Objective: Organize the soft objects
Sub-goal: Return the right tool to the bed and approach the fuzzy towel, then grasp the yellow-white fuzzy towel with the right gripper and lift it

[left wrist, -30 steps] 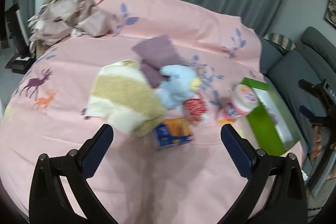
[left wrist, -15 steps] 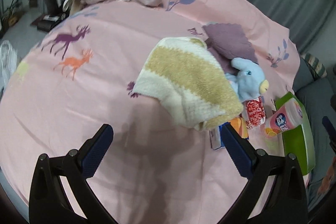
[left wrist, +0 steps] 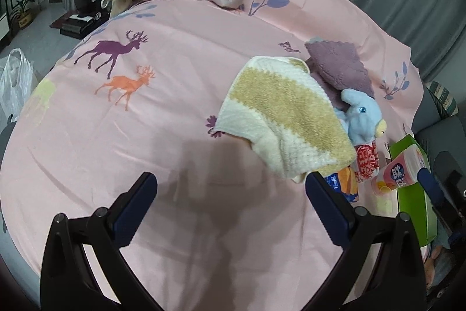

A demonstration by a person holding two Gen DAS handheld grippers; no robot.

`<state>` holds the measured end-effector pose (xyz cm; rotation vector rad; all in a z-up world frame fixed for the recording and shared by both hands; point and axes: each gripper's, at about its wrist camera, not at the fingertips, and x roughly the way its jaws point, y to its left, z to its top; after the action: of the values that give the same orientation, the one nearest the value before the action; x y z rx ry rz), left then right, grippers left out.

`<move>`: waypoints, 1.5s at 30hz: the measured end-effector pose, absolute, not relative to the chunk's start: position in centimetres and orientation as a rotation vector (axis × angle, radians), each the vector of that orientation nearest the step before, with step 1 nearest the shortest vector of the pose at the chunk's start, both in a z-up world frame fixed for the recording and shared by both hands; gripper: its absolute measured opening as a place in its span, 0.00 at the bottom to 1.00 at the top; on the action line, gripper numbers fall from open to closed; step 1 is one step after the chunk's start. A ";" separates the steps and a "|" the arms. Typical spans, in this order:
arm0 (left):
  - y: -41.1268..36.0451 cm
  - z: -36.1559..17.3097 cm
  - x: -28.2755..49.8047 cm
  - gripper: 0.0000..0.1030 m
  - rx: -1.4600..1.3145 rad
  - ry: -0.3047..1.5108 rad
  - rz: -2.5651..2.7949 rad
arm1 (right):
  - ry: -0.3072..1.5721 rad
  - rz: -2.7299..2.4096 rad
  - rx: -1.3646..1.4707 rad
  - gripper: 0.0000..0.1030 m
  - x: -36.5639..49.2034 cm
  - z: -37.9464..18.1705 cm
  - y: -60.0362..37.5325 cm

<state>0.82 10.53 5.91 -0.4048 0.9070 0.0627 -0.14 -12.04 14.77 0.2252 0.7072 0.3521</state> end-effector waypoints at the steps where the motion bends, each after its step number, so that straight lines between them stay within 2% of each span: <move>1: 10.6 5.8 0.8 0.98 -0.408 0.912 0.063 | 0.706 0.343 0.217 0.94 -0.1 14.6 -11.9; 7: 11.3 6.0 0.5 0.96 -0.424 0.917 0.057 | 0.712 0.331 0.186 0.94 0.1 14.1 -11.1; 15: 13.3 6.9 0.3 0.86 -0.493 0.882 0.060 | 0.777 0.306 0.176 0.94 2.2 12.8 -8.7; 21: 15.0 7.3 0.3 0.78 -0.581 0.865 0.060 | 0.877 0.312 0.181 0.93 6.0 9.2 -5.9; 24: 15.7 7.3 0.2 0.77 -0.600 0.860 0.081 | 0.896 0.321 0.175 0.79 7.2 8.0 -5.5; 25: 16.0 7.3 0.3 0.77 -0.607 0.860 0.083 | 0.888 0.310 0.165 0.70 7.3 7.8 -5.5; 27: 16.3 7.2 0.3 0.77 -0.613 0.863 0.090 | 0.888 0.280 0.143 0.47 7.6 7.1 -5.8; 28: 16.5 7.0 0.4 0.77 -0.614 0.869 0.095 | 0.908 0.271 0.140 0.19 7.9 6.7 -6.0; 32: 16.9 6.8 0.5 0.77 -0.631 0.879 0.093 | 0.894 0.314 0.257 0.17 7.5 8.0 -7.8; 37: 17.4 7.2 0.1 0.77 -0.649 0.861 0.102 | 0.737 0.407 0.300 0.17 3.5 14.9 -9.2; 41: 17.9 7.1 0.0 0.77 -0.659 0.864 0.121 | 0.708 0.408 0.200 0.17 -0.2 19.8 -9.2; 45: 18.3 6.6 0.0 0.77 -0.686 0.890 0.128 | 0.739 0.407 -0.005 0.17 -2.7 21.6 -7.1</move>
<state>0.01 18.29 6.58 -0.6857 0.8899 0.1281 -2.69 -7.08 21.57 -0.0054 0.7388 0.4071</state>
